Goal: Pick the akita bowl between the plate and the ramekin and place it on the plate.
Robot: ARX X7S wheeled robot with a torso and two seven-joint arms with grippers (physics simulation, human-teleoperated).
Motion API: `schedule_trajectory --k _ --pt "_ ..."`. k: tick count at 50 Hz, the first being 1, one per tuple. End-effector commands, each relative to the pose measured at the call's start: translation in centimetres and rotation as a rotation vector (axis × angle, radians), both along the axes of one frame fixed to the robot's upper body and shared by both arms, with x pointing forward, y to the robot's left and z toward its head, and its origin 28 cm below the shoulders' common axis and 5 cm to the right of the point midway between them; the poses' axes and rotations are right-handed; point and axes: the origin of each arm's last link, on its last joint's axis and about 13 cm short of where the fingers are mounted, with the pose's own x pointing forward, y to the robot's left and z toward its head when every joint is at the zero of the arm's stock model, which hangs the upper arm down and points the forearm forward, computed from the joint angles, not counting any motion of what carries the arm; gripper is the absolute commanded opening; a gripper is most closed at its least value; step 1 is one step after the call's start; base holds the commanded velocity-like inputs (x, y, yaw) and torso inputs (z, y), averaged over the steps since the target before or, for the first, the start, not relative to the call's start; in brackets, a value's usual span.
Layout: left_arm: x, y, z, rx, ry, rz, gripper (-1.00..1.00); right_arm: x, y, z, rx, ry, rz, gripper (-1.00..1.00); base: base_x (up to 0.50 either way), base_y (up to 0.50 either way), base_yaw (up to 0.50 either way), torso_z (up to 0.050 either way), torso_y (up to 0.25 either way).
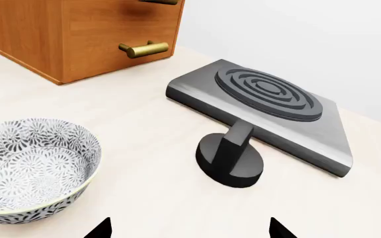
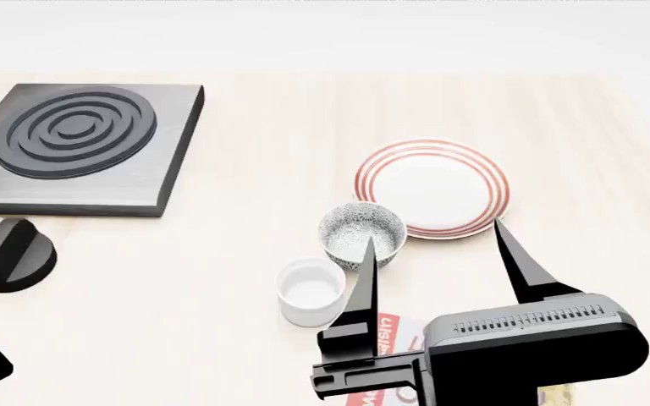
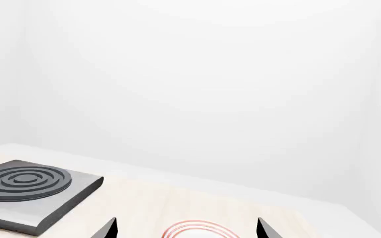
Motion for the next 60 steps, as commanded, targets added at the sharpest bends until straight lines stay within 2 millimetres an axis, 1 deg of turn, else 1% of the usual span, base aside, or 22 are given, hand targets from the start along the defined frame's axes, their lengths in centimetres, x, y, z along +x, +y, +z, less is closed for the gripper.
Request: schedule_trajectory --k 1,55,60 --pt "0.02 -0.01 0.01 0.0 0.0 0.001 1.0 -0.01 0.01 0.05 0.0 0.001 0.0 1.0 0.39 0.0 0.0 0.0 0.0" --pt "0.04 -0.01 -0.03 0.0 0.001 0.002 1.0 0.15 0.04 -0.19 0.001 0.014 0.007 1.0 0.39 0.0 0.0 0.0 0.0" --pt "0.05 -0.02 -0.03 0.0 0.001 0.003 1.0 0.3 0.03 -0.34 0.018 0.035 -0.022 1.0 0.2 0.0 0.0 0.0 0.0"
